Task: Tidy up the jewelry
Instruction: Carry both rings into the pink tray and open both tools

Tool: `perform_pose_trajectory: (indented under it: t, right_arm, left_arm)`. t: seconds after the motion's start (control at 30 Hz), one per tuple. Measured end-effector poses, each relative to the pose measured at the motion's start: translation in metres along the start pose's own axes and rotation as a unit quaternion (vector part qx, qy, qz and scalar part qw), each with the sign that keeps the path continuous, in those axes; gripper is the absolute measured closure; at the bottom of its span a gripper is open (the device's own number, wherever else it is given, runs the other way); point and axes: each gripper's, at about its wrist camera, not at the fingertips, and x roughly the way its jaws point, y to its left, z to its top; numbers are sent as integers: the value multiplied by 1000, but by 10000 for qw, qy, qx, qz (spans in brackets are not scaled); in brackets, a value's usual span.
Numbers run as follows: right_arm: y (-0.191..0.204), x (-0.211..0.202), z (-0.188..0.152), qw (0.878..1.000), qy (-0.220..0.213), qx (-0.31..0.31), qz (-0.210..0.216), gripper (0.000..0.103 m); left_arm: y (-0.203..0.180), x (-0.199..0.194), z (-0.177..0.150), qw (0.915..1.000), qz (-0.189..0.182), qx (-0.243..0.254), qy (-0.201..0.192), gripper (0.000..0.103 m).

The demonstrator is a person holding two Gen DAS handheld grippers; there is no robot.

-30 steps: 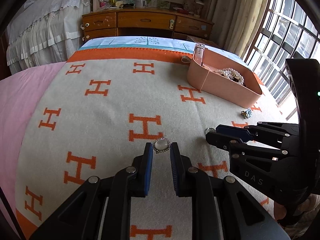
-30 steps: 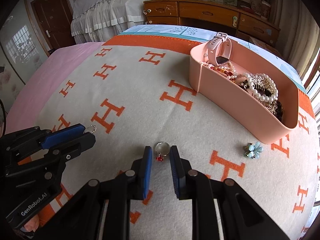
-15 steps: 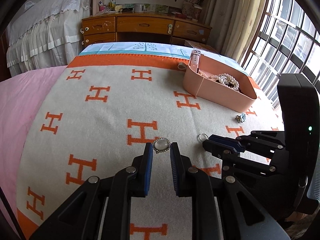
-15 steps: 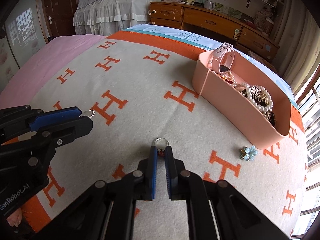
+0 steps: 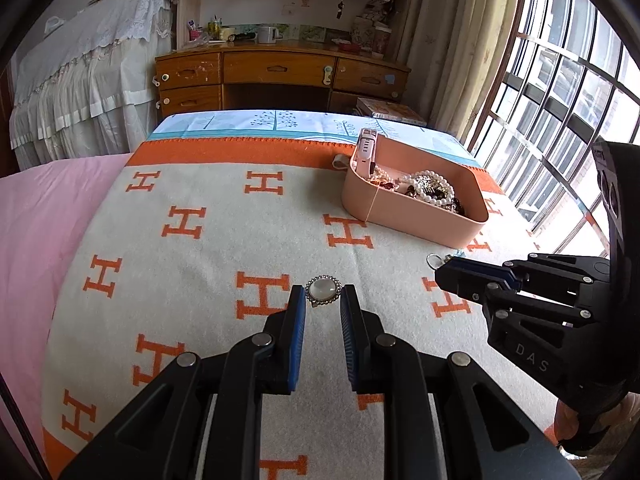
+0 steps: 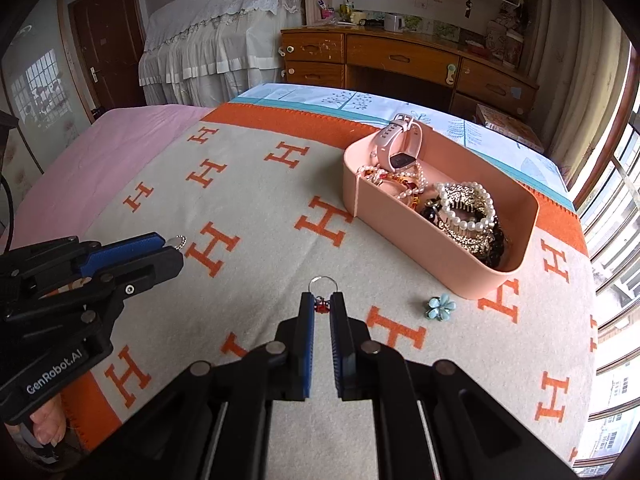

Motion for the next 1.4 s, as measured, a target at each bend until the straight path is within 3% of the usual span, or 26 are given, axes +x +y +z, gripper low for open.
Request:
perform_pose_trajectory:
  t: [0.47,0.7,0.9,1.0,1.07,1.13,1.4]
  right_arm:
    - [-84,-51,55,9958,-649,603,-220,95]
    - [-123,-31,75,9916,-570,1098,-384,95]
    - [-146,2,77,9895,-268,1344,-454,95]
    - [-153,14,74,9893,-88,1398,-409,94]
    - [-156,20,72,9889,63,1428,-401,94]
    - [-157,24,70,9887,139,1426,-435,94]
    - [-154,3,62,9882,-124,1451,-481,94]
  left_arm:
    - [-67,24,104,9975,-533,381,-250,88]
    - [-106,75,152,9962,-656,566,-89,88]
    - [-118,123,162,9963,-516,619,291,87]
    - [-118,132,157,9961,-414,702,327,74]
    - [-117,132,154,9966,-266,742,251,44]
    - [-114,125,152,9969,-184,756,76,32]
    - [-106,91,146,9968,-24,735,-301,24]
